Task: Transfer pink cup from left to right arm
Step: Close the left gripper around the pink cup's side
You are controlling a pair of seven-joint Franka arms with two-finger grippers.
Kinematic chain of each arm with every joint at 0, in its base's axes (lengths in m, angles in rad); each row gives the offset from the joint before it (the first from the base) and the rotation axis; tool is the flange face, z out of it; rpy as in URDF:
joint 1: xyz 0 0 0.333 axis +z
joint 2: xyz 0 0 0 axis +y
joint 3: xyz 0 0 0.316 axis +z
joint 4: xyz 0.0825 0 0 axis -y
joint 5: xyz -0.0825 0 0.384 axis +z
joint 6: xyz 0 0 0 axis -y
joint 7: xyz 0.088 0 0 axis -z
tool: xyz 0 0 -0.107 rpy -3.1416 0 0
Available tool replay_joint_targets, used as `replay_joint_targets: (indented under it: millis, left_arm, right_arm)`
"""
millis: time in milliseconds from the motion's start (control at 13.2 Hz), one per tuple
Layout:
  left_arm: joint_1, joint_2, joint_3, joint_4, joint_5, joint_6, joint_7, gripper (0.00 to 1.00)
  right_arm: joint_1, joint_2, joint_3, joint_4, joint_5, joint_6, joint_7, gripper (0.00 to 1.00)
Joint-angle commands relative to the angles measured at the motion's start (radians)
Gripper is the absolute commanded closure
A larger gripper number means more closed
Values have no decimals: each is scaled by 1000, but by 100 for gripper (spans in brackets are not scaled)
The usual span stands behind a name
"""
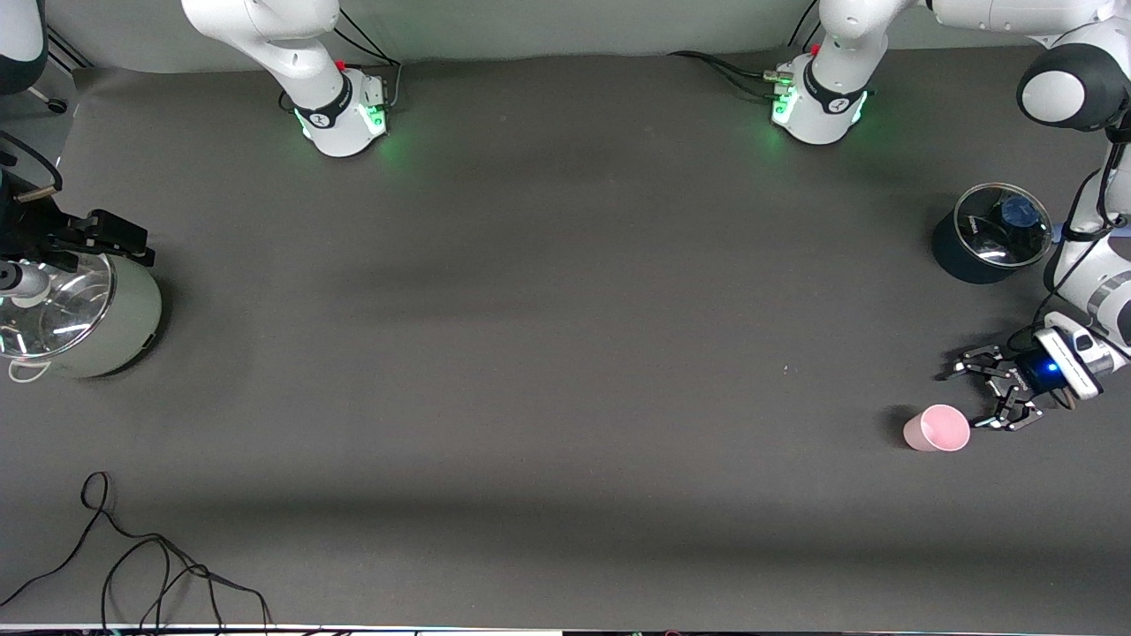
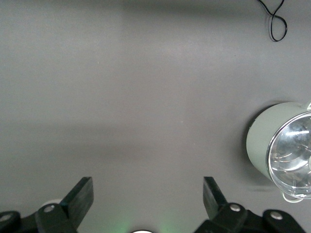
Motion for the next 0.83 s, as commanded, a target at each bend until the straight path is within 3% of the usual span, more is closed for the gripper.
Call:
replay_joint_targets:
  millis: [0,226,755]
  left_arm:
    - [-7,9,-20,23,-21,4,16,1]
    - [-19,10,-54,17,-31,71,17,1]
    - [-85,13,-54,14,-65,125,17,0]
  right_arm:
    - [4,5,-3,22,6,-21,16,0]
    - [4,5,-3,22,6,-21,16,0]
    - [4,5,-3,22,6,-21,16,0]
